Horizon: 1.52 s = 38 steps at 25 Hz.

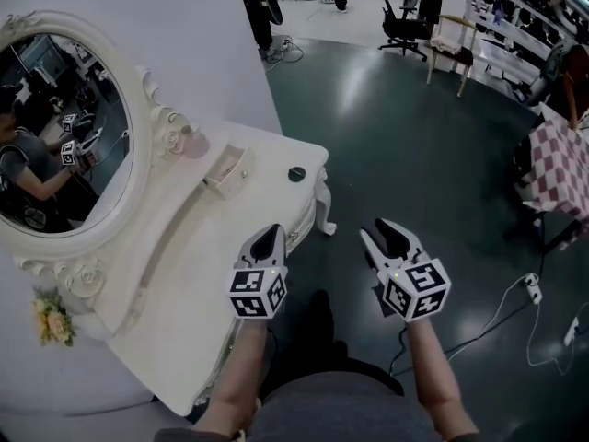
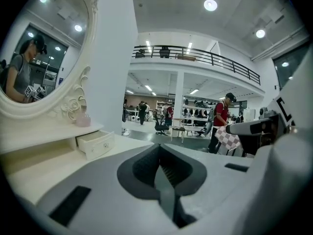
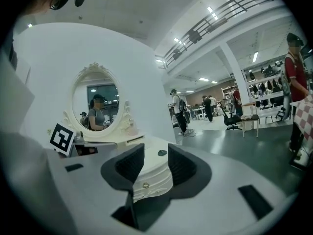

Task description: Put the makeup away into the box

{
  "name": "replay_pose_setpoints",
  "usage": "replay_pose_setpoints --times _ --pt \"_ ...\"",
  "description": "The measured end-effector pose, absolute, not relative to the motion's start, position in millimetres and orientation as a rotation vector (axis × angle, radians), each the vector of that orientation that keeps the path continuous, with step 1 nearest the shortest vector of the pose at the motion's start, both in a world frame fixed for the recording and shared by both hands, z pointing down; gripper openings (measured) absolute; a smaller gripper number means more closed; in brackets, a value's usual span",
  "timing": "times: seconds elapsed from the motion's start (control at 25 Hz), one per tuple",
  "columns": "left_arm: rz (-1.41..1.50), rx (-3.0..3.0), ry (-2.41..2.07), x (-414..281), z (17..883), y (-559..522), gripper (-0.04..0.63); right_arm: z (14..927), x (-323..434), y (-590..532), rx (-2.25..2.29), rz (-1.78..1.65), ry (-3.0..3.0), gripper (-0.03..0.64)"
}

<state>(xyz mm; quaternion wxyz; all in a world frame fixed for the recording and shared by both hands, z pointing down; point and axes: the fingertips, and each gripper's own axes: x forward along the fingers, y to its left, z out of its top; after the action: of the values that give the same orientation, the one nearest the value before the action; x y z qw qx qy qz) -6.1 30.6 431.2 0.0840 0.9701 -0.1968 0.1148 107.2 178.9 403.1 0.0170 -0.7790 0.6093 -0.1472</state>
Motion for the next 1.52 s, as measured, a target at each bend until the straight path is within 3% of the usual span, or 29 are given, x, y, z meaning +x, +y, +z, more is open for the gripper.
replay_pose_setpoints --times 0.72,1.52 --pt "0.327 2.870 -0.554 83.9 435.0 -98.5 0.006 411.1 182.4 32.3 -2.407 -0.504 1.939 0.160" --pt "0.350 2.761 -0.723 93.7 456.6 -159.5 0.006 437.6 201.0 -44.7 -2.290 -0.601 2.155 0.158"
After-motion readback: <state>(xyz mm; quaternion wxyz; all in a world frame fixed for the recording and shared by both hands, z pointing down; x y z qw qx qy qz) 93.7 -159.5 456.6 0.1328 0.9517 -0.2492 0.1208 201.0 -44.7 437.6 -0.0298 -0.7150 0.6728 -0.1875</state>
